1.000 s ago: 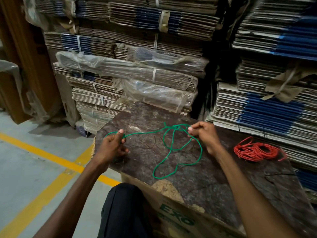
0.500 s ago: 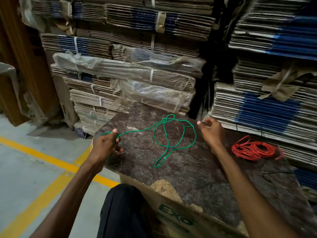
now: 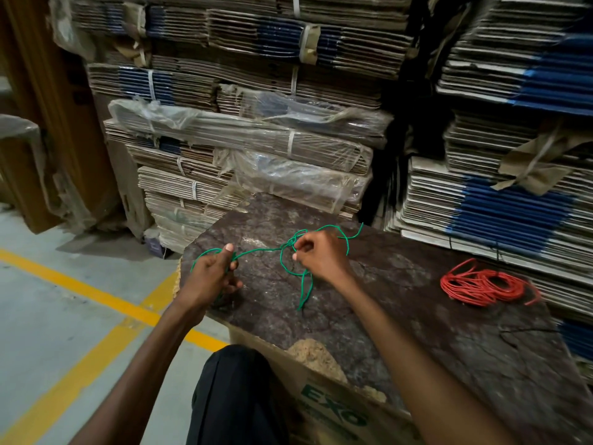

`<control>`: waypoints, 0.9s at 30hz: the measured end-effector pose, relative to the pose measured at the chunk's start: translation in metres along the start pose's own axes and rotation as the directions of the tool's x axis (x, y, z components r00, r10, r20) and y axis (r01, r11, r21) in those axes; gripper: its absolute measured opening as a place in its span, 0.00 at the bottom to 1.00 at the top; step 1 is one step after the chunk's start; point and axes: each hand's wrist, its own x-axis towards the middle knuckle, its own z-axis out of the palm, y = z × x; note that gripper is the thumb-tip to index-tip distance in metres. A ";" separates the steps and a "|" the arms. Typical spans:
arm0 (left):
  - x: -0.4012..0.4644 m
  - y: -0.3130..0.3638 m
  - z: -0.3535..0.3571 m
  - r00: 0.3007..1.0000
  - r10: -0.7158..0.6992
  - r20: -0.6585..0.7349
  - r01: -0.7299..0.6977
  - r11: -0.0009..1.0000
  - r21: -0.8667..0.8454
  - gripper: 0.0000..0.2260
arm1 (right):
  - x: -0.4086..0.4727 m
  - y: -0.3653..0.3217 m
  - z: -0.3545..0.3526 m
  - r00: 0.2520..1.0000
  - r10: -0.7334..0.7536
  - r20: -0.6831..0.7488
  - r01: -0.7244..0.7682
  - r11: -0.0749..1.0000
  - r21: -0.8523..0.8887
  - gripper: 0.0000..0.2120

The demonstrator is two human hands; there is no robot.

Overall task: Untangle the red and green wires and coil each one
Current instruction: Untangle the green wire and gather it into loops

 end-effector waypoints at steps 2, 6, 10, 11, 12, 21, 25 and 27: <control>0.000 0.001 -0.001 1.000 -0.005 -0.008 0.005 1.000 -0.001 0.20 | 0.004 -0.004 0.012 0.998 0.052 0.019 -0.052 0.998 -0.031 0.07; -0.001 0.006 -0.006 0.999 0.008 -0.051 -0.008 1.000 -0.008 0.19 | 0.013 -0.007 0.031 0.993 0.120 0.007 -0.116 0.974 -0.192 0.22; -0.001 0.008 -0.012 0.998 0.000 -0.063 -0.004 0.998 -0.069 0.19 | 0.012 -0.010 0.040 0.993 0.119 -0.011 -0.116 0.936 -0.333 0.19; 0.000 0.008 -0.013 0.998 -0.001 -0.067 -0.005 0.996 -0.089 0.19 | 0.013 -0.008 0.041 0.994 0.107 -0.014 -0.106 0.937 -0.332 0.15; 0.000 0.008 -0.014 0.998 -0.006 -0.069 -0.001 0.994 -0.110 0.19 | 0.014 -0.006 0.041 0.995 0.101 -0.019 -0.102 0.946 -0.307 0.11; 0.010 0.014 -0.009 0.982 -0.188 0.008 0.167 0.849 -0.502 0.20 | -0.002 0.020 0.002 0.960 0.276 -0.033 -0.227 0.845 0.484 0.11; 0.009 0.018 0.007 0.972 -0.232 0.030 0.201 0.766 -0.611 0.20 | -0.013 0.026 -0.018 0.918 0.388 0.077 -0.337 0.665 0.667 0.09; 0.010 0.017 0.009 0.971 -0.240 0.013 0.186 0.715 -0.673 0.19 | -0.016 0.029 -0.029 0.900 0.408 0.154 -0.374 0.540 0.754 0.09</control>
